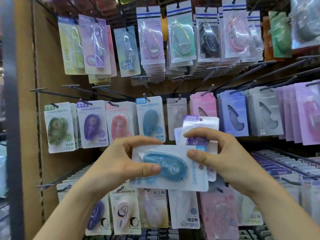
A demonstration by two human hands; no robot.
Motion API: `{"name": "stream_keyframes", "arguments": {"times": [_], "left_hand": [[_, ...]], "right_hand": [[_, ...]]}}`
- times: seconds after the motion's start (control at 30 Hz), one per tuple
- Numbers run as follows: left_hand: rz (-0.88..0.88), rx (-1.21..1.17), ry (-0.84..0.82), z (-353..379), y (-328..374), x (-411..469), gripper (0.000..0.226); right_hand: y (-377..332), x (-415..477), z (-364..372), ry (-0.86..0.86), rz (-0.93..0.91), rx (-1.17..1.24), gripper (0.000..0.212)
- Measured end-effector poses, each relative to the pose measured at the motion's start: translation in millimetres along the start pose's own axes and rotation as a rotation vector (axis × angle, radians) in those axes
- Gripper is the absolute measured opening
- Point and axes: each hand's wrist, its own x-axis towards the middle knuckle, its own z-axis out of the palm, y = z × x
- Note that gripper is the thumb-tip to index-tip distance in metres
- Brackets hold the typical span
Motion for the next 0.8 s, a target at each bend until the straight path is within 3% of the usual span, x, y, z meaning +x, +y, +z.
{"name": "stream_keyframes", "arguments": {"times": [0.2, 0.3, 0.5, 0.7, 0.8], "left_hand": [[0.071, 0.012, 0.265, 10.1, -7.6, -7.9, 0.058], [0.120, -0.169, 0.385, 7.2, -9.7, -7.9, 0.056], [0.145, -0.379, 0.579, 19.6, -23.5, 0.2, 0.054], [0.108, -0.130, 0.637, 24.6, -34.1, -3.0, 0.043], [0.201, 0.118, 0.737, 22.2, -29.5, -5.6, 0.045]], "right_hand": [[15.3, 12.7, 19.5, 0.291, -0.014, 0.265, 0.030], [13.6, 15.4, 20.2, 0.389, -0.014, 0.306, 0.029], [6.7, 9.8, 35.8, 0.265, -0.020, 0.283, 0.030], [2.9, 17.8, 41.6, 0.327, -0.088, 0.149, 0.021], [2.2, 21.4, 47.1, 0.331, -0.117, 0.120, 0.020]]}}
